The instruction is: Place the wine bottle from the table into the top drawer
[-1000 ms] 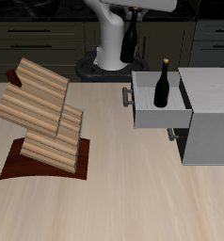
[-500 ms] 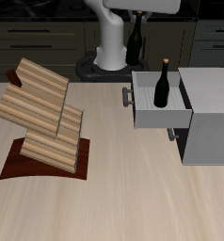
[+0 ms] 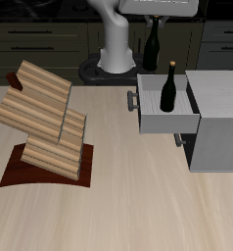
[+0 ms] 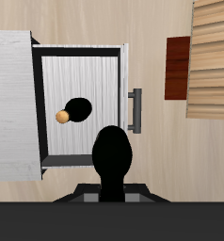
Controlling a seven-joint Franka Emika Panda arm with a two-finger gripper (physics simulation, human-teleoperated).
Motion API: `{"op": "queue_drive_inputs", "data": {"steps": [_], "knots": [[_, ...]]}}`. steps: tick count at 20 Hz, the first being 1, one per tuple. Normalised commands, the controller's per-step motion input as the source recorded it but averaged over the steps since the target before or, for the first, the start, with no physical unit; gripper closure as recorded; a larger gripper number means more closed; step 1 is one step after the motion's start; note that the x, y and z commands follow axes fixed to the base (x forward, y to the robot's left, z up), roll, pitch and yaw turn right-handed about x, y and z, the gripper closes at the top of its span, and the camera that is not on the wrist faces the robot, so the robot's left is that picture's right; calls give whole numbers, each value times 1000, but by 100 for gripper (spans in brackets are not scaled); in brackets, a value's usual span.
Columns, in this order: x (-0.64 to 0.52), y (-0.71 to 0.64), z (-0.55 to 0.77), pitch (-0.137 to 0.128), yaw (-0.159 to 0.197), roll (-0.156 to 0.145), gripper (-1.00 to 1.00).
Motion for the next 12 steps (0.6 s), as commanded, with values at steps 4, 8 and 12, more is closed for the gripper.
{"op": "queue_drive_inputs", "data": {"steps": [4,8,12], "knots": [[65,93,-179,51,-24,19,100],[33,105,-135,30,-4,17,100],[61,25,-178,43,-41,14,100]]}}
